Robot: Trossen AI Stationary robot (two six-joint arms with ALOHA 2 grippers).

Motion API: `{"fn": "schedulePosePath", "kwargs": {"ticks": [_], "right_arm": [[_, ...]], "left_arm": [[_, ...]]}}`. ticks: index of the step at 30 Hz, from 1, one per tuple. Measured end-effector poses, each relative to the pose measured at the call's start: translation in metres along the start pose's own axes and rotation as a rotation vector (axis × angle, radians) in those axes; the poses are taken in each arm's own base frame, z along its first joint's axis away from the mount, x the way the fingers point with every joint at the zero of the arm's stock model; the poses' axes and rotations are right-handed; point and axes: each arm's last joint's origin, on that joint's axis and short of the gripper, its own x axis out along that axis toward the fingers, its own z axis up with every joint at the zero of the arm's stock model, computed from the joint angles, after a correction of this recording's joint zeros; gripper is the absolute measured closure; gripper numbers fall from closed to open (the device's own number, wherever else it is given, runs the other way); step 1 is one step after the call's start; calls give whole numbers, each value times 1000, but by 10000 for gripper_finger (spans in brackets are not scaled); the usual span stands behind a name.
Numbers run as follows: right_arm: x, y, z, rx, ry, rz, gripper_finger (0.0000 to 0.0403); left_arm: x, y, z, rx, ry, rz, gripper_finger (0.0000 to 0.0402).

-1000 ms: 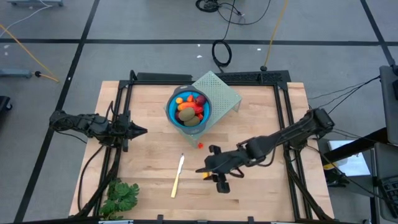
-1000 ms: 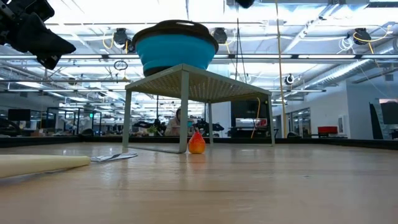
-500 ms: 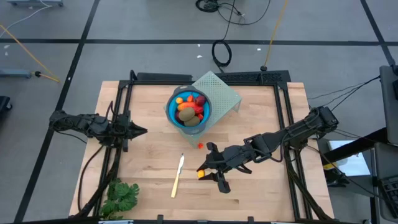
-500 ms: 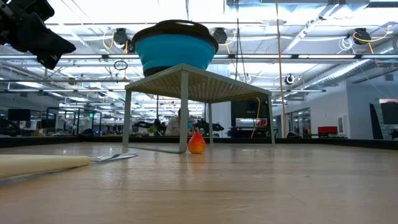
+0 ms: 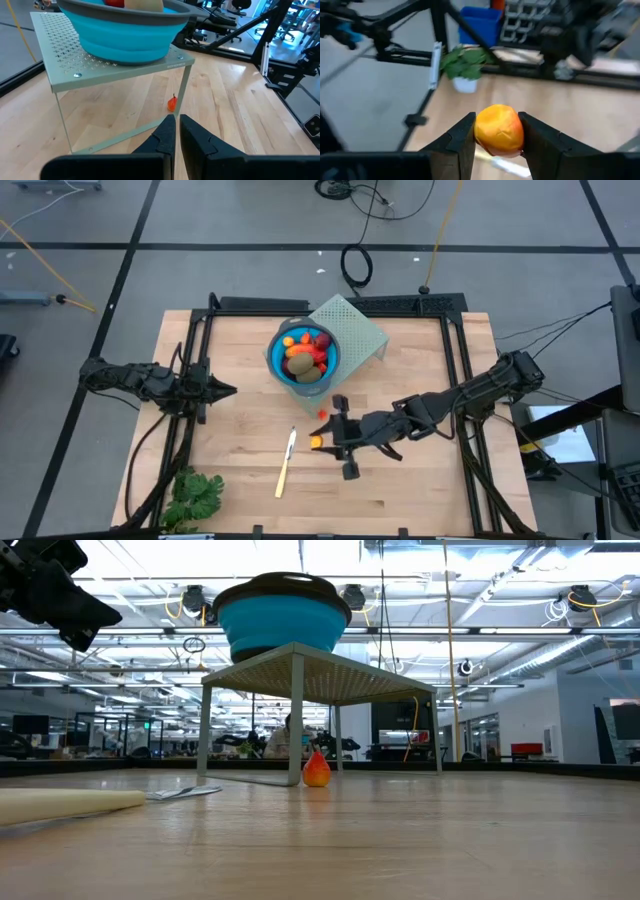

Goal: Pick & Place Fruit
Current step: Put the peach into the blue strainer bowl

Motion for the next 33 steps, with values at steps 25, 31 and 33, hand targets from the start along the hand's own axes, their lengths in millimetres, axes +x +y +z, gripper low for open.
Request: {"fn": "schedulePosePath", "kwargs": {"ticks": [25,31,33], "right_arm": [[8,-90,-1,-329,95,-341,271],[6,-115,-6,-319,152,-392,271],[2,-121,-7,-316,183,-401,271]], "left_arm": [[0,0,0,0,0,0,378],[0,0,0,-2,0,1,378],[0,0,0,-2,0,0,378]]}}
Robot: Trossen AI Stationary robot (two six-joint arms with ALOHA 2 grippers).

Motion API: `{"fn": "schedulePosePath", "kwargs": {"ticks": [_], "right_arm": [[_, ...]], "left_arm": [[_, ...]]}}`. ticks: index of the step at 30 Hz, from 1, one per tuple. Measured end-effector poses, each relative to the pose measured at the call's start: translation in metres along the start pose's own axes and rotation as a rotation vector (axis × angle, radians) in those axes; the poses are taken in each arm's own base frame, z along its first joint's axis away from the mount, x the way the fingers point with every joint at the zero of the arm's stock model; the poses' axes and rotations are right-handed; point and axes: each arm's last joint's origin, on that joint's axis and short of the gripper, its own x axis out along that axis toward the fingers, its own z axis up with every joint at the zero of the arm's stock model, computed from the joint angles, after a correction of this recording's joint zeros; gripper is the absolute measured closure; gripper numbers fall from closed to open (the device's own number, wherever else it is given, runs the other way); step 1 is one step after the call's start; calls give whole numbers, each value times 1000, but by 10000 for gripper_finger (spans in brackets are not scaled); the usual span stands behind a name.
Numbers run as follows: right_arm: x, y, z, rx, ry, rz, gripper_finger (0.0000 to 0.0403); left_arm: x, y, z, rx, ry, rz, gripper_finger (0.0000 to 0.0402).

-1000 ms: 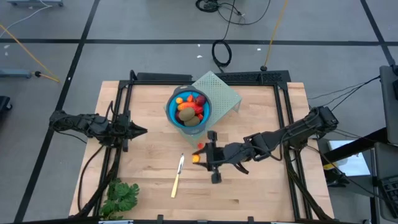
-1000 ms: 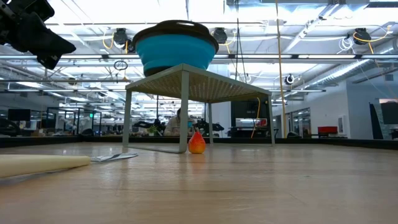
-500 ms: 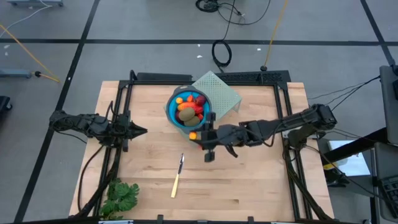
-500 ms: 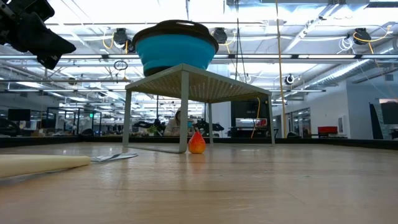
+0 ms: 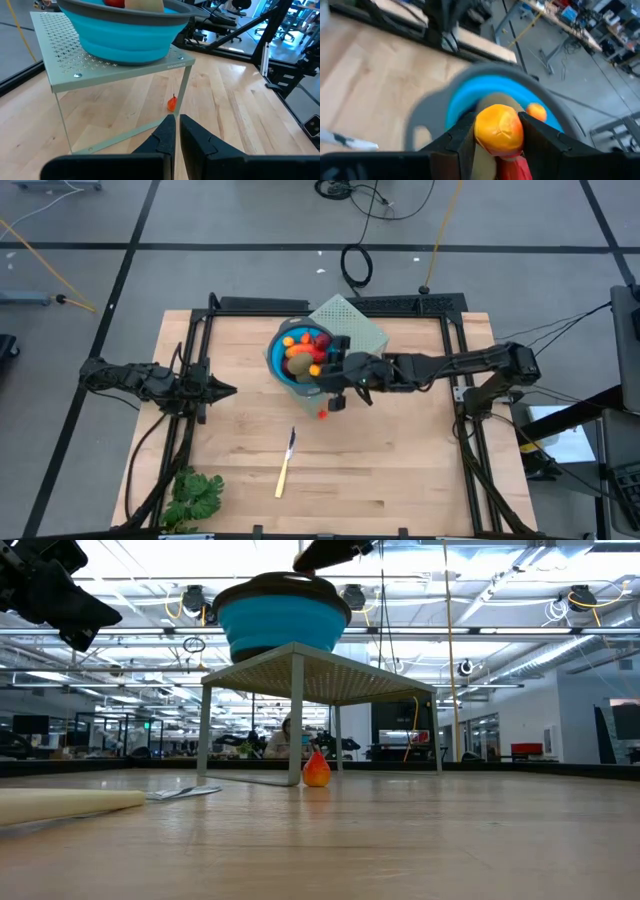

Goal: Pick & Place Fruit
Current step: Put the peach into the blue strainer bowl

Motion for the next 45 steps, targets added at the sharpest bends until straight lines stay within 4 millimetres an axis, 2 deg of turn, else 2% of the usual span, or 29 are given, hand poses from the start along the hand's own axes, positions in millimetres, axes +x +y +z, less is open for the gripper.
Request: {"fn": "schedulePosePath", "kwargs": {"ticks": [6,11,17,23,36,45], "right_arm": [[-8,-23,-5,50,31,-34,271],[-14,-40,-10,132,16,44,271],[-11,-50,-19,181,46,118,271],[-10,-56,-27,213,69,184,271],[-9,-58,-25,209,26,240,271],[-9,-57,-25,127,15,242,271]], "left_arm": [[0,0,0,-3,-1,0,378],[0,0,0,-5,-1,-1,378],[0,0,0,-29,-1,0,378],[0,0,0,-29,-1,0,378],[0,1,0,-29,-13,41,378],[0,2,1,-28,-23,75,378]]}}
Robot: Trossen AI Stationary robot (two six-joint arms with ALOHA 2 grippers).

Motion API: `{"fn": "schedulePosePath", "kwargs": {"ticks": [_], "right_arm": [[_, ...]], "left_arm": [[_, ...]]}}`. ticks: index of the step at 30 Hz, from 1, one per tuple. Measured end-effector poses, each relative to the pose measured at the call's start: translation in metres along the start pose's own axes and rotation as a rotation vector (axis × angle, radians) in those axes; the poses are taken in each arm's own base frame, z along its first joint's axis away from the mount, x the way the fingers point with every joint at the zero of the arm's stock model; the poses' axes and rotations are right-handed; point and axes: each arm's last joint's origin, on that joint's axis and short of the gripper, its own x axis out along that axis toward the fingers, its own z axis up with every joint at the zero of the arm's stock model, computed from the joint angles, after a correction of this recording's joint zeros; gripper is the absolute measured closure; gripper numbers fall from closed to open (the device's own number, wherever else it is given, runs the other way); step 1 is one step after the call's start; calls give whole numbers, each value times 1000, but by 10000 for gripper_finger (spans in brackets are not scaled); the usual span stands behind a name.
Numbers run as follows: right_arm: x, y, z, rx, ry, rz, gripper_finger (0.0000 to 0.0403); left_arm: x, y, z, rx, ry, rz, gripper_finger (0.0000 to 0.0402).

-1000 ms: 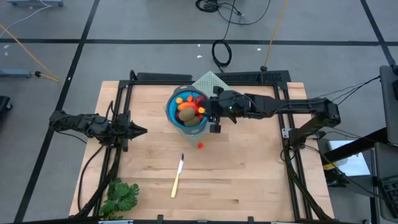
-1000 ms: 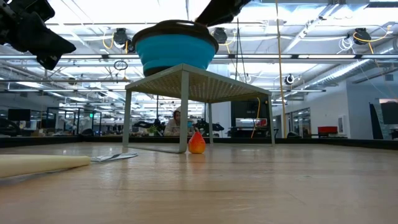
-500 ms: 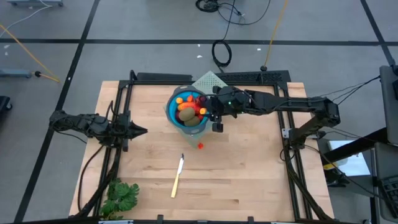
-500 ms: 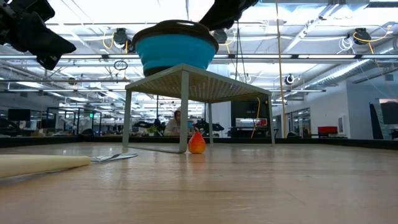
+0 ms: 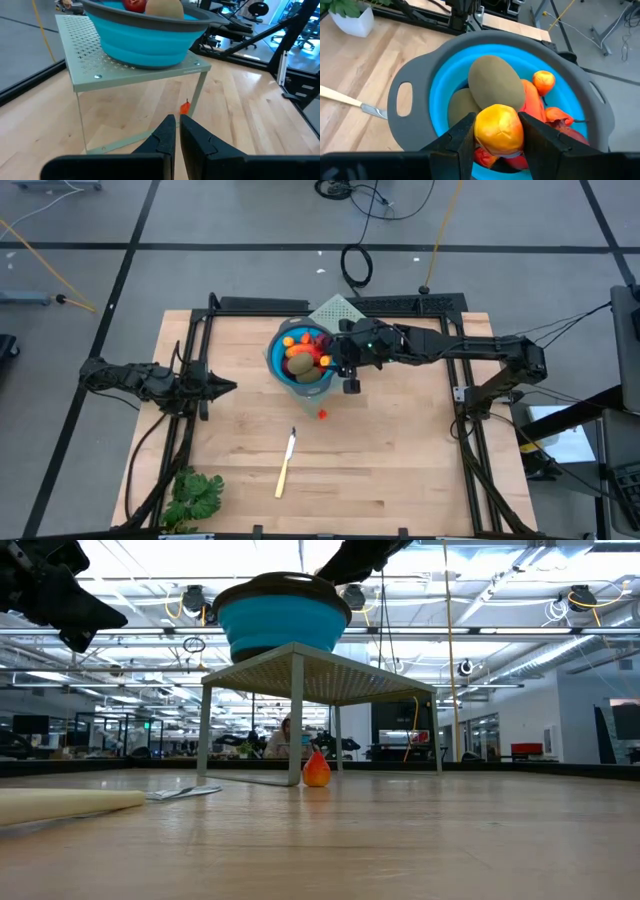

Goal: Pick & Place Fruit
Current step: Put the peach into the blue strainer bowl

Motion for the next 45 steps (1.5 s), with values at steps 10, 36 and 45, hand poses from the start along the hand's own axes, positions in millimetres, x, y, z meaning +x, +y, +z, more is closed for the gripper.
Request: {"fn": "schedulePosePath", "kwargs": {"ticks": [10,36,45], "right_arm": [[0,1,0,-23,-15,46,271],[21,4,-8,-63,28,63,270],[20,4,-7,-64,20,61,265]], "left_arm": [[0,0,0,-6,0,0,378],[0,0,0,-25,-1,-1,378],[0,0,0,-24,-1,0,378]]}}
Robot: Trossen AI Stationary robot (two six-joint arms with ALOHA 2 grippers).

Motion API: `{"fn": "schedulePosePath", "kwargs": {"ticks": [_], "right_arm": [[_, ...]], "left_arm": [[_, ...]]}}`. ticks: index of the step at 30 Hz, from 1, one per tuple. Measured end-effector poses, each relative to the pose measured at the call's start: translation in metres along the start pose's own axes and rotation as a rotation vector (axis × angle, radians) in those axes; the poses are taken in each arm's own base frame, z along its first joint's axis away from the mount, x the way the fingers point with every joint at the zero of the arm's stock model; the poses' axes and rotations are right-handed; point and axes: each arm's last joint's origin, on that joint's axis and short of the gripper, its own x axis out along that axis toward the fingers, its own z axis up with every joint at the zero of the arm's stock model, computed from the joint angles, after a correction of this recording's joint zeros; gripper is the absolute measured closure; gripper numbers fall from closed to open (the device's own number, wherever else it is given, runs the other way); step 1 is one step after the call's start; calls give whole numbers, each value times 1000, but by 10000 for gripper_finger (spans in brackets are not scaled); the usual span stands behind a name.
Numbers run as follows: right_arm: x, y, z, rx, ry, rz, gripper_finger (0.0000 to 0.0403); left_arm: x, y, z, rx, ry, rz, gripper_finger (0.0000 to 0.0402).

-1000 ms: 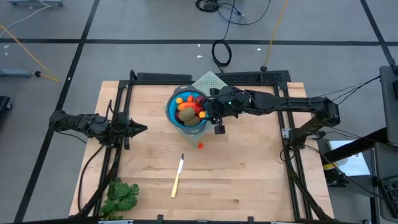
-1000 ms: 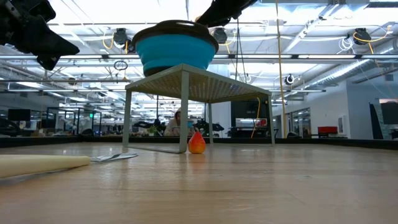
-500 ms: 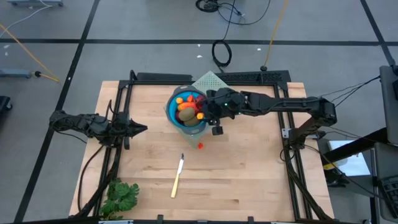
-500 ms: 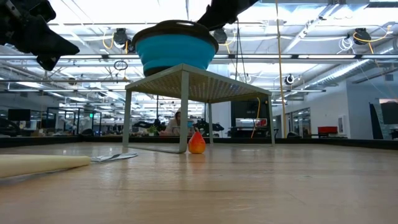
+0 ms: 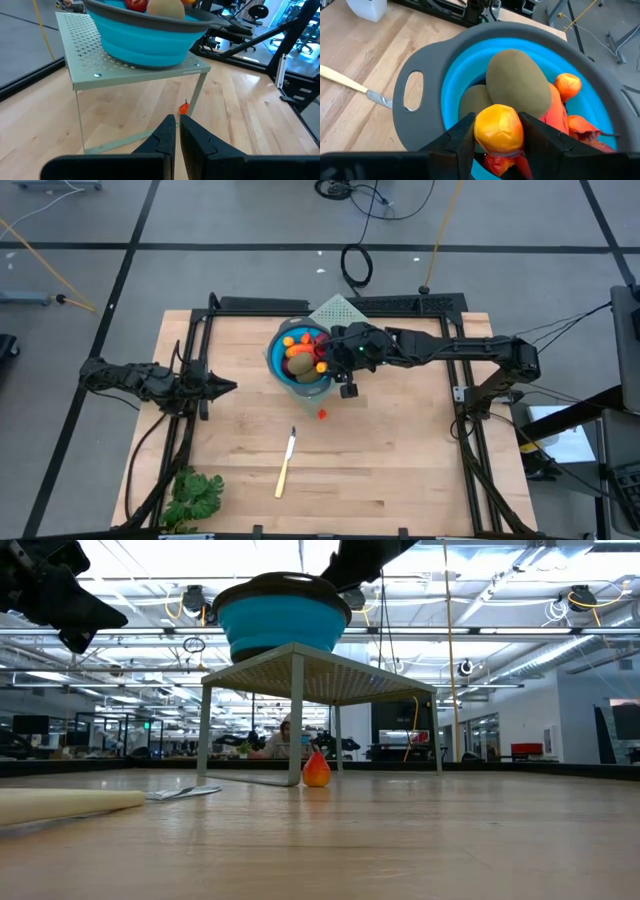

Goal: Pick & Place Fruit
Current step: Put the peach into the blue strainer bowl

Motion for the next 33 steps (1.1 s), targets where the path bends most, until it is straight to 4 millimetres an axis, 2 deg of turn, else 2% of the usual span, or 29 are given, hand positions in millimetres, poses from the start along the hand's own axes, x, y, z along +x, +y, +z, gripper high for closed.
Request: {"fn": "schedulePosePath", "kwargs": {"ticks": [10,16,23,33], "right_arm": [[0,0,0,0,2,-5,216],[-1,-2,5,-6,-26,-91,211],[-7,5,17,-30,-104,-94,242],[-9,29,27,-56,-113,-89,320]], "left_arm": [[0,0,0,0,0,0,378],[0,0,0,-2,0,0,378],[0,0,0,0,1,0,378],[0,0,0,2,1,1,378]]}}
